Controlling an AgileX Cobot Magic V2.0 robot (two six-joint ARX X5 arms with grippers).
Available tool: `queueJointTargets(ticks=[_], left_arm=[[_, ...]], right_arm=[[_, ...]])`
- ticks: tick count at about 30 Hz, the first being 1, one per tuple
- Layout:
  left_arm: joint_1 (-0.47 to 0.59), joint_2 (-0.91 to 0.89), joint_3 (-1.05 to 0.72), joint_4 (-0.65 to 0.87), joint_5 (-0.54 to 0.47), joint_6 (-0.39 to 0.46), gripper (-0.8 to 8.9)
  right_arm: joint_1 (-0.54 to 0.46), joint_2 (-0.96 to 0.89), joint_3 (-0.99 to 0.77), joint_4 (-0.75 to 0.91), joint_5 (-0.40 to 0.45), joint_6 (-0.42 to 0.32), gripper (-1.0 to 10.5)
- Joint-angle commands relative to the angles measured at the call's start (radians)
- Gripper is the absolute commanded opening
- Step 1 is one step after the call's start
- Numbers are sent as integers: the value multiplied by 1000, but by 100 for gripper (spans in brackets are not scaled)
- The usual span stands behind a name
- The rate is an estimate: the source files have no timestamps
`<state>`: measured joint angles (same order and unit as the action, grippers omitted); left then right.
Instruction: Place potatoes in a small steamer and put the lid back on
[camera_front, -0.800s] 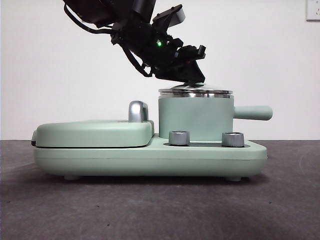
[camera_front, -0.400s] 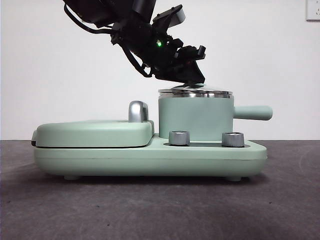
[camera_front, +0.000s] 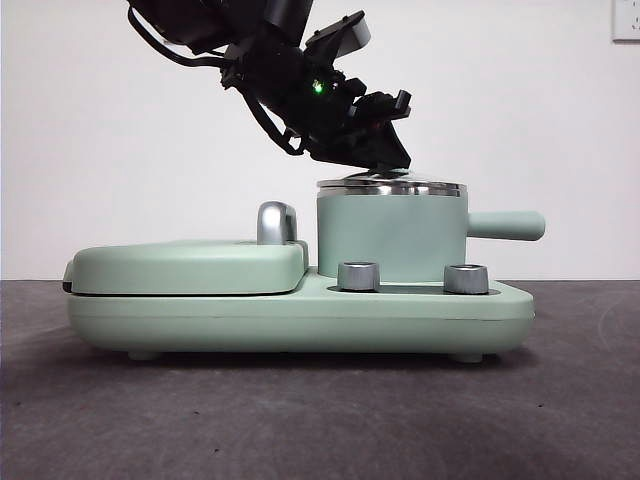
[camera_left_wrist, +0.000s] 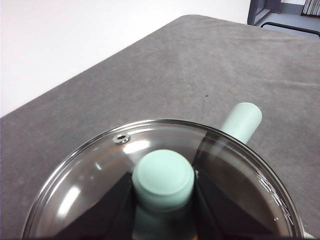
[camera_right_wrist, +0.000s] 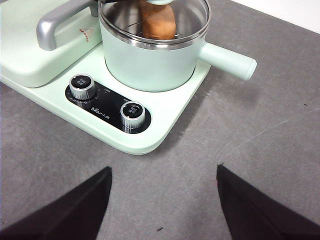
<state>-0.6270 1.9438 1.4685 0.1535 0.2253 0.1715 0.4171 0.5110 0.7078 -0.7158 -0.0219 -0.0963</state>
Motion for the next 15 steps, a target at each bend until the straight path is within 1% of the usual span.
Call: queueJointTargets(ticks=[1,5,12,14,15], left_arm=[[-7,17,25,0,13,-25,15],[-2,27,25,0,40,-61,15],[2,36,25,-4,38,-52,15],[2,36,25,-3,38,-49,33],[3,36,25,-3,38,-49,62]], right_arm=[[5,4,-1,4,4,11,324],[5,4,-1,4,4,11,324],[5,3,-1,-12,4,11,324],[5,3,-1,-18,4,10,324],[5,3,-1,-19,4,10,324]])
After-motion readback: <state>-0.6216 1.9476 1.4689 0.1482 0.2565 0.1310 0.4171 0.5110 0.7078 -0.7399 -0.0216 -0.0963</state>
